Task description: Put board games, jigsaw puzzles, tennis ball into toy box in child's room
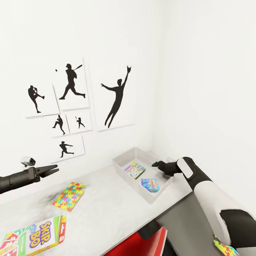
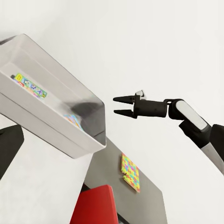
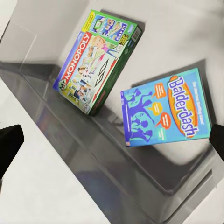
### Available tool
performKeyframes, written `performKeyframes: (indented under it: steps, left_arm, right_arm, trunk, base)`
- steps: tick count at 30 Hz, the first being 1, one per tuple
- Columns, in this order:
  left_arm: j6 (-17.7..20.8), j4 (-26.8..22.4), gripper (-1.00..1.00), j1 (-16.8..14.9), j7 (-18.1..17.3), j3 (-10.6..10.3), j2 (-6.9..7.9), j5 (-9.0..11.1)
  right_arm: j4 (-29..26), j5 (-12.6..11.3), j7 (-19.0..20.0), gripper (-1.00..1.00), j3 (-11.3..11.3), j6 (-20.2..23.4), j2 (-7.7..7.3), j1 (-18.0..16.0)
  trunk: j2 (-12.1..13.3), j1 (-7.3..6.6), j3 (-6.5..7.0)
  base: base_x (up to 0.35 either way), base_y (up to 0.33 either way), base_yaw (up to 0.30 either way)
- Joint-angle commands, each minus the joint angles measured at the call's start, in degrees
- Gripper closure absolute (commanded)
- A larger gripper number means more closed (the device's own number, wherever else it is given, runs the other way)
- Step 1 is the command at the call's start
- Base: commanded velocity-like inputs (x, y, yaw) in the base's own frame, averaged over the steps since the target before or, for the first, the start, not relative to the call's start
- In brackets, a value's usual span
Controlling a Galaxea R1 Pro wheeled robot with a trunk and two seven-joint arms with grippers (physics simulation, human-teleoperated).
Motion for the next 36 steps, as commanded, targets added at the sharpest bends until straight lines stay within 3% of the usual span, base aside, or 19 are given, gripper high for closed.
performKeyframes:
  steps: [1,15,22,30,33,36]
  left_arm:
    - [0.61,0.0,-1.0,-0.03,-0.26,0.01,0.0,-0.07]
    - [0.61,0.0,-1.0,-0.03,-0.26,0.0,0.04,-0.04]
    - [0.64,0.0,-1.0,-0.03,-0.26,0.01,0.04,-0.03]
    - [0.69,0.0,-1.0,-0.03,-0.26,0.04,0.07,0.12]
    - [0.66,0.0,-1.0,-0.03,-0.26,0.05,0.08,0.14]
    - [0.63,0.0,-1.0,-0.03,-0.26,0.03,0.08,0.14]
  right_arm:
    - [-0.23,-0.26,-0.09,-1.0,0.33,0.08,-0.1,0.0]
    - [-15.2,-1.01,0.52,-1.0,-0.03,0.42,-0.22,3.35]
    - [-22.13,-0.98,5.28,-1.0,-0.23,0.61,-0.33,7.35]
    - [-40.21,-0.99,11.14,-1.0,-1.9,2.67,-0.39,18.98]
    - [-49.39,-0.98,13.14,-1.0,-3.06,3.21,-0.38,25.77]
    - [-54.15,-0.98,14.68,-1.0,-4.61,3.13,-0.32,30.67]
  trunk:
    - [-0.09,0.03,-0.08]
    - [-0.09,0.03,0.43]
    - [-0.09,0.03,1.06]
    - [-0.09,0.03,1.8]
    - [-0.09,0.03,2.08]
    - [-0.09,0.03,2.35]
  base:
    - [-0.007,0.0,0.0]
    - [-0.225,0.0,0.0]
    - [-0.331,0.0,0.0]
    - [-0.13,0.0,0.0]
    - [-0.018,0.0,0.0]
    - [-0.007,0.0,0.0]
